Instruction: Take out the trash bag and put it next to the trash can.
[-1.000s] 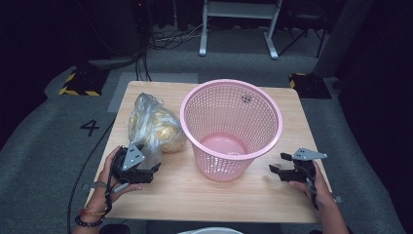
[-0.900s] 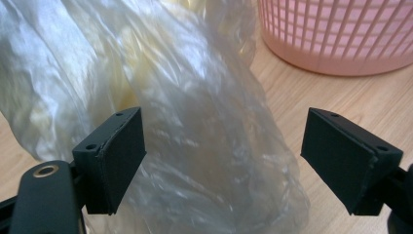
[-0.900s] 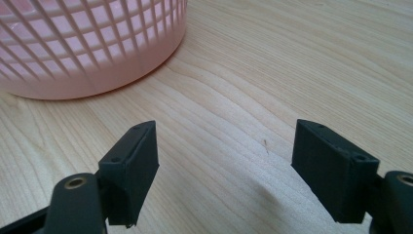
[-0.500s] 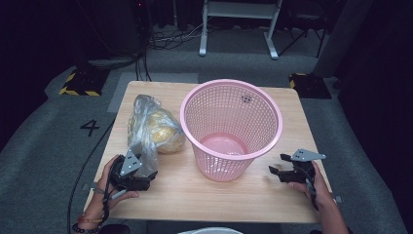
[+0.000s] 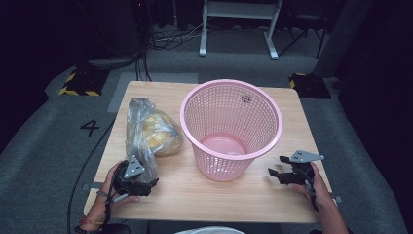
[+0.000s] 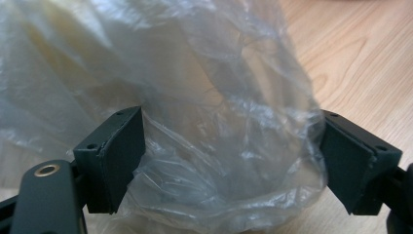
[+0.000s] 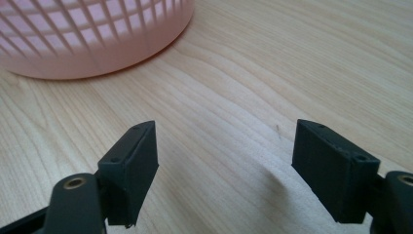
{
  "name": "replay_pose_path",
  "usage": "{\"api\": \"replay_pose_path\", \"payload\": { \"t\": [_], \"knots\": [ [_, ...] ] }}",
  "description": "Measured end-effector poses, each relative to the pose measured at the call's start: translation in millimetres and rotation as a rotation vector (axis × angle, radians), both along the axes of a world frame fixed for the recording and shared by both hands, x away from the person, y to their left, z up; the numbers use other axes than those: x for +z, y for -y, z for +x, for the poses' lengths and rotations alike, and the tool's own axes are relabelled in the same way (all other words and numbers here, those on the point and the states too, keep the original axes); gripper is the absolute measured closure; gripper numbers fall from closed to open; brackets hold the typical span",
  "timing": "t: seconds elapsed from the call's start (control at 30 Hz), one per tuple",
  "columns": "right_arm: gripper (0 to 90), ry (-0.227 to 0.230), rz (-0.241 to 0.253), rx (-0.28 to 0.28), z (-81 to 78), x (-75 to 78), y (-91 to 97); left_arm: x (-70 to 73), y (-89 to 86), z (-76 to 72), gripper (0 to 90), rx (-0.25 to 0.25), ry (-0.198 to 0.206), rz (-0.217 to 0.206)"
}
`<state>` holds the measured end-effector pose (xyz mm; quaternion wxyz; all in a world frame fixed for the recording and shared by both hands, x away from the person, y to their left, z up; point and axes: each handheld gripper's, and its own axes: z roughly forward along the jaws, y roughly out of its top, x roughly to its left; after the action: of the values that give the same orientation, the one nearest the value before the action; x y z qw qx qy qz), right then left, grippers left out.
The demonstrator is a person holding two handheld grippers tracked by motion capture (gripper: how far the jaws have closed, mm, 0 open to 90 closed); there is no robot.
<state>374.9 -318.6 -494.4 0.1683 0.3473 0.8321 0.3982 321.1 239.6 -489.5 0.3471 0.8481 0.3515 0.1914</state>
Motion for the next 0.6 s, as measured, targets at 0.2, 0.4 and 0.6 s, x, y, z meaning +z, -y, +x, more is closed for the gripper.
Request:
{"api": "replay_pose_path", "payload": {
  "t": [0.2, 0.4, 0.6],
  "knots": [
    [24.4, -0.024, -0.029, 0.012, -0.3, -3.9, -1.7, -12.7, -1.0, 1.8, 15.8, 0.006, -0.044, -0.018],
    [23.3, -0.040, -0.033, 0.008, 0.2, -7.9, -1.8, -14.2, -4.9, 4.5, 15.8, 0.001, -0.069, -0.045],
    [22.5, -0.038, -0.031, 0.004, 0.7, -8.5, -2.7, -14.4, -4.9, 4.6, 15.8, 0.001, -0.071, -0.048]
  ]
}}
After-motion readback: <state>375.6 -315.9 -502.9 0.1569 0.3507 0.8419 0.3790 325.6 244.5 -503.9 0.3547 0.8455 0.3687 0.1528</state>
